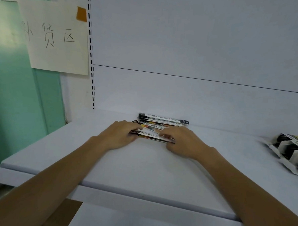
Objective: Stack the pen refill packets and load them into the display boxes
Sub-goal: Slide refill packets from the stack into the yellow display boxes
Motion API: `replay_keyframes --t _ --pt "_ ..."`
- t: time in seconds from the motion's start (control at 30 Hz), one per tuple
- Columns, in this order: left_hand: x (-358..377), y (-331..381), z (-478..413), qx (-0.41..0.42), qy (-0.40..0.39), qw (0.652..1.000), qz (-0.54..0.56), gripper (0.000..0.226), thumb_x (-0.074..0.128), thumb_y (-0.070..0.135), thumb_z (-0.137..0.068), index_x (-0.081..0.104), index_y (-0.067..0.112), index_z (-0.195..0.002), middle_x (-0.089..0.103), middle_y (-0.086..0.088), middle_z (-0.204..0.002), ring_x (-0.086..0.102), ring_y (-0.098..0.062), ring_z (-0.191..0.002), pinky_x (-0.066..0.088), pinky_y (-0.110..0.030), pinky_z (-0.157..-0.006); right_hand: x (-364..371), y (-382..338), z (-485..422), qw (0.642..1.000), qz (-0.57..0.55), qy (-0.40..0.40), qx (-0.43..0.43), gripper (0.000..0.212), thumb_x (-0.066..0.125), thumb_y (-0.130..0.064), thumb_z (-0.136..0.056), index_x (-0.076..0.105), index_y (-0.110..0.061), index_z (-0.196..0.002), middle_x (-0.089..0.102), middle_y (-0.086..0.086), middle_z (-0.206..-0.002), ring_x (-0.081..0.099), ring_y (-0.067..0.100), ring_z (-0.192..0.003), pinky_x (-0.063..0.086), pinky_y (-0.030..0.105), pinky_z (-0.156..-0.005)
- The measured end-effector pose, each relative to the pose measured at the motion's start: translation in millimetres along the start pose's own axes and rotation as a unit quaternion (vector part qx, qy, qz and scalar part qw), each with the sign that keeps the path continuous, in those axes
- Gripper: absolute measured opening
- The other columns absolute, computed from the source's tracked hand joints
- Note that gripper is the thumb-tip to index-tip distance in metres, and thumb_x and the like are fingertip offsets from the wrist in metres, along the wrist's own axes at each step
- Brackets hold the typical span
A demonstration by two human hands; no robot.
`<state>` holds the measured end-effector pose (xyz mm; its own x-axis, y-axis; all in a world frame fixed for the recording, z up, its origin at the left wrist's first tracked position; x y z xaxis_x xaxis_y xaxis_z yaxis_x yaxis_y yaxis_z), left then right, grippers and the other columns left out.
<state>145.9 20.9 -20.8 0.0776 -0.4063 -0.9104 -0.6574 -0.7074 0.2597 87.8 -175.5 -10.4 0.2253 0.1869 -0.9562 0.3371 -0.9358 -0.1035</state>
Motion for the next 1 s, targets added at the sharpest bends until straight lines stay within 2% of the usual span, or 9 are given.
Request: replay_keyframes --t 0.2,0.33,0.4,0.47,0.57,0.67,0.77,0.9,1.0 --pt "-7.8 14.7 2.5 0.043 0.007 0.987 -0.158 0.025 0.043 0.023 -0.095 0.056 0.017 -0.115 0.057 0.001 -0.111 0.052 -0.02 -0.105 0.036 -0.03 -0.081 -6.3 -7.7 5.4 0.997 0.011 0.048 -0.057 0.031 0.047 0.002 -0.073 0.063 -0.009 -0.098 0.066 0.006 -0.091 0.054 0.023 -0.08 0.036 0.025 -0.064" --pt "-16.2 32.2 1.7 0.083 0.059 0.976 -0.195 0.065 0.06 0.032 -0.081 0.037 0.019 -0.139 0.04 -0.003 -0.136 0.037 -0.023 -0.125 0.028 -0.034 -0.1 -14.5 -0.5 6.1 0.998 0.006 0.054 -0.043 0.028 0.047 0.003 -0.075 0.064 -0.007 -0.095 0.068 0.008 -0.09 0.058 0.026 -0.08 0.047 0.034 -0.069" --pt "-18.1 49.3 -0.3 0.146 0.1 0.955 -0.237 0.075 0.07 0.036 -0.069 0.043 0.014 -0.135 0.048 -0.009 -0.131 0.046 -0.029 -0.121 0.036 -0.041 -0.099 -15.8 0.0 7.3 0.998 0.005 0.036 -0.045 0.028 0.047 0.003 -0.074 0.064 -0.007 -0.095 0.067 0.008 -0.09 0.058 0.027 -0.079 0.049 0.039 -0.07" --pt "-11.7 62.3 -5.7 0.178 0.11 0.94 -0.27 0.066 0.073 0.038 -0.066 0.053 0.012 -0.124 0.059 -0.008 -0.117 0.056 -0.028 -0.109 0.042 -0.04 -0.092 -20.1 -0.4 10.5 0.999 -0.024 0.019 -0.03 0.029 0.049 0.002 -0.076 0.063 -0.006 -0.1 0.065 0.009 -0.09 0.057 0.027 -0.077 0.049 0.042 -0.07" --pt "-2.3 77.6 -6.8 0.178 0.098 0.954 -0.221 0.041 0.064 0.03 -0.079 0.056 0.012 -0.115 0.067 -0.002 -0.107 0.063 -0.024 -0.096 0.042 -0.032 -0.075 -33.9 -1.6 20.2 0.998 -0.066 -0.014 0.018 0.028 0.054 -0.004 -0.081 0.056 -0.009 -0.108 0.058 0.006 -0.093 0.052 0.023 -0.076 0.047 0.035 -0.068" --pt "8.4 82.6 -11.4 0.128 0.018 0.977 -0.171 0.029 0.049 0.028 -0.094 0.047 0.014 -0.119 0.058 0.0 -0.12 0.054 -0.023 -0.11 0.035 -0.031 -0.075 -41.2 0.6 31.0 0.997 -0.049 -0.053 0.036 0.029 0.057 -0.013 -0.083 0.053 -0.014 -0.112 0.054 0.004 -0.097 0.046 0.017 -0.078 0.04 0.029 -0.066" --pt "12.4 87.6 -14.2 0.132 0.032 0.971 -0.196 0.025 0.042 0.027 -0.097 0.045 0.012 -0.116 0.056 -0.002 -0.12 0.051 -0.023 -0.112 0.034 -0.031 -0.073 -42.0 7.5 44.0 0.994 0.044 -0.08 0.052 0.036 0.057 -0.027 -0.087 0.048 -0.017 -0.12 0.054 0.003 -0.103 0.05 0.02 -0.088 0.036 0.029 -0.069" --pt "13.4 96.5 -14.8 0.13 0.064 0.97 -0.197 0.021 0.039 0.027 -0.098 0.045 0.013 -0.113 0.059 -0.003 -0.113 0.055 -0.026 -0.105 0.029 -0.03 -0.065 -39.4 18.7 58.0 0.988 0.15 -0.004 0.048 0.031 0.044 -0.021 -0.094 0.044 -0.017 -0.125 0.06 0.007 -0.106 0.055 0.031 -0.096 0.034 0.031 -0.067" --pt "17.7 107.2 -14.6 0.157 0.1 0.966 -0.18 0.019 0.042 0.029 -0.096 0.05 0.013 -0.103 0.064 -0.003 -0.099 0.06 -0.027 -0.092 0.035 -0.03 -0.061 -39.5 36.1 69.4 0.992 0.107 0.05 0.048 0.036 0.048 -0.024 -0.094 0.046 -0.023 -0.13 0.059 0.0 -0.118 0.053 0.023 -0.108 0.038 0.031 -0.078"
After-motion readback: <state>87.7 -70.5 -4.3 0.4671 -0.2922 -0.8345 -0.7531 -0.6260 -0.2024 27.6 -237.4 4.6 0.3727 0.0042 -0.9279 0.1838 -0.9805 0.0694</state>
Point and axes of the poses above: each hand's wrist, its own z-axis away from the middle knuckle, its own x-axis out of the palm, y = z × x, the point moved 3 cm from there along -z, towards the middle knuckle
